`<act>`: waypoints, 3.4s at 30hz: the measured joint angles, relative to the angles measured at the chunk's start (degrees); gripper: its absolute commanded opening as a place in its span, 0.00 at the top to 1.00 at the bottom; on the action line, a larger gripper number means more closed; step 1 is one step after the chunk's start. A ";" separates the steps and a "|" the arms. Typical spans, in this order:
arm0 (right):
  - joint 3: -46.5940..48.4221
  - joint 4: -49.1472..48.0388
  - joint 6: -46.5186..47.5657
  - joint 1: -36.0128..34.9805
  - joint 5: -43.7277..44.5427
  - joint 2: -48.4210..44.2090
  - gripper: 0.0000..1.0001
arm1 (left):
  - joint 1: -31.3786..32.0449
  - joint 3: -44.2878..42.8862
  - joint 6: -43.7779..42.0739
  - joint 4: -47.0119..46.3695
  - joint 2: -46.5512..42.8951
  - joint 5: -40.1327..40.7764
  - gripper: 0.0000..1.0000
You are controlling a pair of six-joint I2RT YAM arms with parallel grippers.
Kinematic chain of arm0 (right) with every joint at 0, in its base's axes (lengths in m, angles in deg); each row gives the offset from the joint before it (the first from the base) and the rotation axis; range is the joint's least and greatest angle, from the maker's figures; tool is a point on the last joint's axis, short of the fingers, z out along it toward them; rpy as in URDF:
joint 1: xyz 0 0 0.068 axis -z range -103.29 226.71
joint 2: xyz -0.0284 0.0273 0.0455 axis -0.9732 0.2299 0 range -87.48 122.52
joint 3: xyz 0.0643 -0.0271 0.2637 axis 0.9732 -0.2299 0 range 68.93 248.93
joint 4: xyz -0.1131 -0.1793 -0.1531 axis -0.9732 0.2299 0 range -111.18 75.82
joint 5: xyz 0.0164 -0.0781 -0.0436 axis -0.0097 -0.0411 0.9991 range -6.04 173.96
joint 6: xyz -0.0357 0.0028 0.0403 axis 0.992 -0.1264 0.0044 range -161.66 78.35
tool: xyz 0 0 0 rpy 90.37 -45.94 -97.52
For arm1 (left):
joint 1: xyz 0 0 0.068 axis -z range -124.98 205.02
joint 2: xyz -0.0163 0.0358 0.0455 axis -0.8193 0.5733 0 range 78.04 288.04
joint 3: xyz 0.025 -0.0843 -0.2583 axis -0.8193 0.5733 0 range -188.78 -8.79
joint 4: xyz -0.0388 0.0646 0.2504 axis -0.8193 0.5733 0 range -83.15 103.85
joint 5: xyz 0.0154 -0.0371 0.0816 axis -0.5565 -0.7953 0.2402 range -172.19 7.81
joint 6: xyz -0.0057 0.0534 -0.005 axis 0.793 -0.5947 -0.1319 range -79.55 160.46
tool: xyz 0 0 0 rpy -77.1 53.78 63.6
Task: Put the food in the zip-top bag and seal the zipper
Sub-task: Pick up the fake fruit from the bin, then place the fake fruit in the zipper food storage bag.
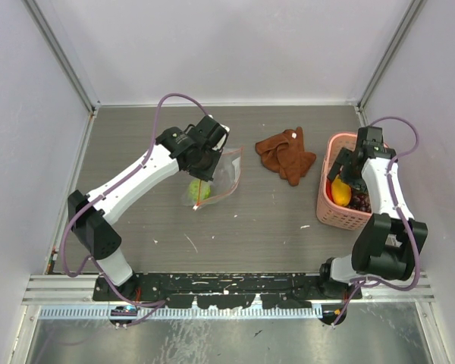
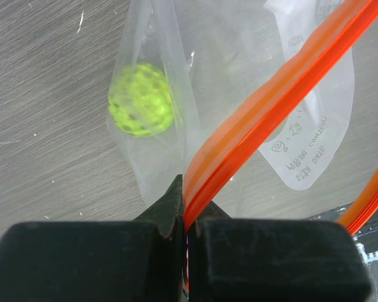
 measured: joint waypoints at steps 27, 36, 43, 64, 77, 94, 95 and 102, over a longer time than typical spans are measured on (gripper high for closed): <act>-4.35 -7.37 -1.64 0.13 -6.14 4.07 0.53 | -0.24 0.00 0.00 0.04 0.11 -1.40 1.00; -4.48 -7.06 -2.40 0.13 -3.54 -2.80 0.65 | -0.33 0.00 0.00 0.04 0.11 -1.38 1.00; -3.34 -4.42 -2.67 0.09 -2.84 -8.24 0.74 | -0.33 0.00 -0.02 0.04 0.13 -1.36 1.00; 12.68 1.03 -7.32 -24.44 -9.53 -12.70 0.86 | -0.33 0.02 -0.46 0.02 0.13 -0.70 1.00; 13.88 -2.93 -14.86 -40.59 -19.50 -10.56 0.92 | -0.33 1.68 -0.46 -1.44 -0.07 0.20 1.00; 7.02 -13.90 -25.20 -47.47 -26.71 -5.35 0.94 | -0.31 3.89 -0.46 -4.11 -2.47 0.35 1.00; 6.62 -14.69 -25.68 -47.58 -27.12 -4.74 0.94 | -0.28 3.89 -0.46 -4.26 -2.69 0.35 1.00; 5.07 -18.73 -28.15 -47.93 -29.33 -1.88 0.89 | 0.07 4.26 -1.07 -4.74 -3.54 0.33 1.00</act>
